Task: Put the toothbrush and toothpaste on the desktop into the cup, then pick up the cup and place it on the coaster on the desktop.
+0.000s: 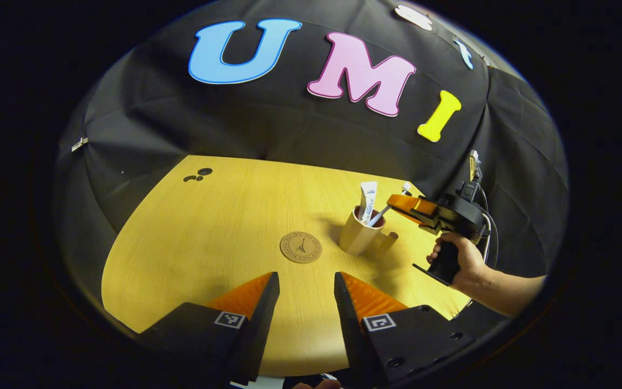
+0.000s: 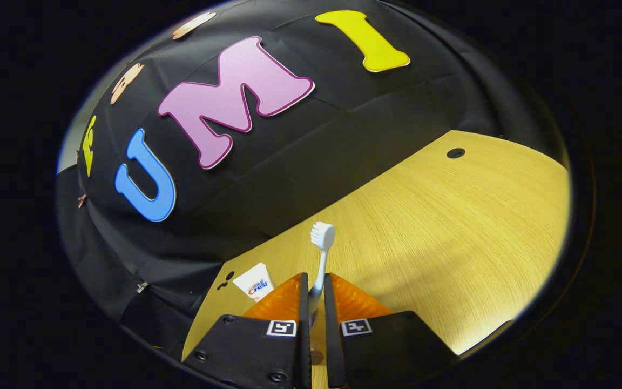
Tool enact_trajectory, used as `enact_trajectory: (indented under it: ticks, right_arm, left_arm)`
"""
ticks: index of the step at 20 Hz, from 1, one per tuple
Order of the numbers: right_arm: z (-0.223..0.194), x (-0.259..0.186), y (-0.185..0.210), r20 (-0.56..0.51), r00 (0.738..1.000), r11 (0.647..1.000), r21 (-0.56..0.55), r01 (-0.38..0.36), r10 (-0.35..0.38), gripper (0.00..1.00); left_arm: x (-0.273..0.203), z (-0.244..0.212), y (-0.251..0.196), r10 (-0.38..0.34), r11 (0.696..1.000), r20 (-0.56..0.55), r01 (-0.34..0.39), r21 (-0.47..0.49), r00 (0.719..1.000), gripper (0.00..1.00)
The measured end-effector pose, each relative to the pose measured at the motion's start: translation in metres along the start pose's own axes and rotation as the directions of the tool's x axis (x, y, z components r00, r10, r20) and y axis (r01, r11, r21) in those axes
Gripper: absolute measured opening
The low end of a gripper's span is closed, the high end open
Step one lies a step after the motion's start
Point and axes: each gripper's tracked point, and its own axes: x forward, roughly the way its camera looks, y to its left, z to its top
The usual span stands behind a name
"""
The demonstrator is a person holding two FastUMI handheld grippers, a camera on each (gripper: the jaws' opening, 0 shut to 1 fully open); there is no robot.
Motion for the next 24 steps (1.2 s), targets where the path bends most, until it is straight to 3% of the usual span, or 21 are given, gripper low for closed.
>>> enact_trajectory:
  ticks: [6, 10, 11, 12, 16, 17, 18, 19, 20, 21, 24]
  right_arm:
    - [-0.024, -0.027, 0.003, -0.099, 0.995, 0.999, -0.051, 0.006, -0.011, 0.25]
    - [-0.03, -0.049, 0.003, -0.162, 0.987, 0.994, -0.105, 0.006, -0.023, 0.28]
    - [-0.029, -0.054, 0.002, -0.179, 0.983, 0.992, -0.124, 0.006, -0.028, 0.2]
    - [-0.029, -0.06, 0.002, -0.195, 0.98, 0.99, -0.144, 0.005, -0.033, 0.36]
    - [-0.027, -0.073, 0.007, -0.25, 0.966, 0.97, -0.244, 0.001, -0.064, 0.44]
    - [-0.028, -0.073, 0.009, -0.267, 0.961, 0.963, -0.269, 0.0, -0.074, 0.39]
    - [-0.029, -0.075, 0.01, -0.282, 0.956, 0.954, -0.299, -0.001, -0.087, 0.53]
    - [-0.032, -0.076, 0.007, -0.301, 0.947, 0.941, -0.338, 0.008, -0.116, 0.55]
    - [-0.035, -0.077, 0.005, -0.318, 0.937, 0.928, -0.372, 0.014, -0.141, 0.44]
    - [-0.038, -0.078, 0.004, -0.338, 0.927, 0.917, -0.398, 0.014, -0.161, 0.55]
    - [-0.059, -0.077, -0.002, -0.43, 0.876, 0.894, -0.448, 0.004, -0.22, 0.58]
  left_arm:
    - [-0.007, -0.004, 0.001, 0.005, 1.0, 0.01, -0.005, -0.012, 1.0, 0.65]
    - [-0.01, -0.001, 0.006, 0.022, 0.999, 0.035, -0.023, 0.032, 0.999, 0.65]
    - [-0.011, -0.001, 0.007, 0.024, 0.999, 0.041, -0.026, 0.037, 0.999, 0.64]
    - [-0.013, -0.001, 0.009, 0.027, 0.999, 0.045, -0.029, 0.037, 0.999, 0.65]
    - [-0.011, 0.002, 0.014, 0.031, 0.999, 0.058, -0.031, 0.013, 0.998, 0.64]
    - [-0.01, 0.002, 0.016, 0.029, 1.0, 0.061, -0.03, 0.009, 0.998, 0.64]
    - [-0.009, 0.003, 0.018, 0.031, 0.999, 0.062, -0.032, 0.007, 0.998, 0.64]
    - [-0.008, 0.003, 0.02, 0.032, 0.999, 0.064, -0.033, 0.007, 0.997, 0.65]
    - [-0.007, 0.004, 0.022, 0.031, 0.999, 0.064, -0.032, 0.01, 0.997, 0.65]
    - [-0.004, 0.004, 0.025, 0.032, 0.999, 0.061, -0.033, 0.011, 0.998, 0.65]
    - [-0.001, 0.007, 0.031, 0.037, 0.999, 0.064, -0.037, -0.001, 0.997, 0.65]
